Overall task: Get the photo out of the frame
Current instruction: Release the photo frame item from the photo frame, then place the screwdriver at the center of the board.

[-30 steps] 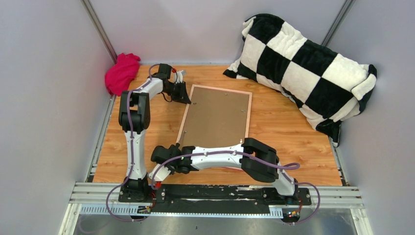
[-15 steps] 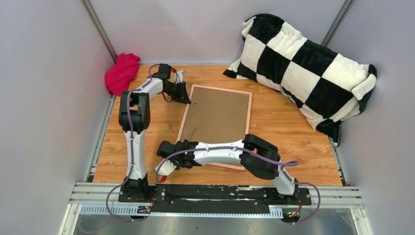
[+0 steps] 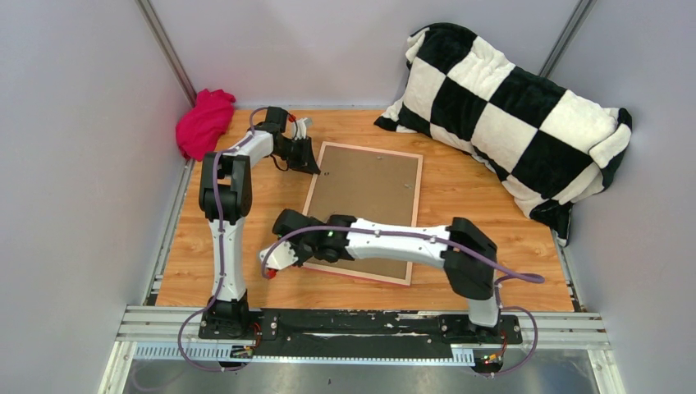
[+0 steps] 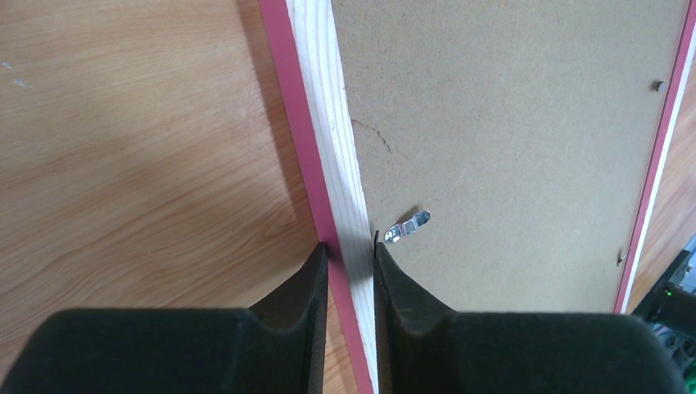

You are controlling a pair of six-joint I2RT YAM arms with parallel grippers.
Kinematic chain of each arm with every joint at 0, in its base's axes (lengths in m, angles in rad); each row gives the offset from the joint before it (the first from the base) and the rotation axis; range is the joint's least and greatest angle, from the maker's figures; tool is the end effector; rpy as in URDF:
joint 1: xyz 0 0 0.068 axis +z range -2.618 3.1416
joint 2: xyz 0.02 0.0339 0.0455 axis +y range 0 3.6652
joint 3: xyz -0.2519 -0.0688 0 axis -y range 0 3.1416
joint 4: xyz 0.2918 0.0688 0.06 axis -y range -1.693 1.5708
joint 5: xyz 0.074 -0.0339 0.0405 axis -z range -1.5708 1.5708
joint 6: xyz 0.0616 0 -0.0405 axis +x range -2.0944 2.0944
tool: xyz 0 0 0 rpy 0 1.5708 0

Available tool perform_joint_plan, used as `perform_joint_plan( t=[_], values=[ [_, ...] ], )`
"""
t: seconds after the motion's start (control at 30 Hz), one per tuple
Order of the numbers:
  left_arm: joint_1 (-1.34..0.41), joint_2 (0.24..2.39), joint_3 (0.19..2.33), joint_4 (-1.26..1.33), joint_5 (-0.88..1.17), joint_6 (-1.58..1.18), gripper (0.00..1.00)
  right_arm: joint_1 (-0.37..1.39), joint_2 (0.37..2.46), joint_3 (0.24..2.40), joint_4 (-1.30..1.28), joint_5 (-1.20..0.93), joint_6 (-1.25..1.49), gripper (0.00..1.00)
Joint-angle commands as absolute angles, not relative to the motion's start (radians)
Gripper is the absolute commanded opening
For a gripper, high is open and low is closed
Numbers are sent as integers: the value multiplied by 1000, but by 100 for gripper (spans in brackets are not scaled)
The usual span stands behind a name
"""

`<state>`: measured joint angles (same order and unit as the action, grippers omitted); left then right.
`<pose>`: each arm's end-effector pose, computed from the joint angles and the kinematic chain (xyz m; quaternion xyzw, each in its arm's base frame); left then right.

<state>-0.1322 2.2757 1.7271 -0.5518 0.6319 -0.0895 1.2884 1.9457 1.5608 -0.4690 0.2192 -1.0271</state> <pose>0.5102 -0.1046 0.0941 0.0921 0.9226 -0.3248 0.1867 0.1503 0.4701 0.1928 -0.8371 0.4088 -0.0561 0.3591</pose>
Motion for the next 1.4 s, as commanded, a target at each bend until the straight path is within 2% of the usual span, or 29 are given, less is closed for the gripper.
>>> perform_joint_plan(
  t=[0.0,0.2,0.37,0.5,0.63,0.83,1.0,1.13,1.37],
  values=[
    [-138,2360,1710,-563,577,-64,0,1271,1779,1531,-529,181,-881,0],
    [-138,2362,1712,-563,577,-64,0,1169,1554,1435,-529,118,-713,0],
    [-137,2363,1713,-564,578,-64,0,917,1374,1373,-528,-42,-584,0],
    [-137,2362,1715,-565,577,-64,0,752,1316,1323,-529,75,-579,0],
    [-137,2365,1716,-567,577,-65,0,634,1316,1275,-545,219,-606,0],
    [-137,2363,1713,-565,577,-64,0,484,1433,1263,-661,350,-603,0],
    [-137,2363,1713,-566,577,-64,0,417,1520,1227,-652,371,-597,0],
    [-137,2361,1710,-563,577,-64,0,396,1524,1184,-527,370,-631,0],
    [-137,2361,1710,-563,579,-63,0,398,1376,906,-103,277,-799,0]
  ],
)
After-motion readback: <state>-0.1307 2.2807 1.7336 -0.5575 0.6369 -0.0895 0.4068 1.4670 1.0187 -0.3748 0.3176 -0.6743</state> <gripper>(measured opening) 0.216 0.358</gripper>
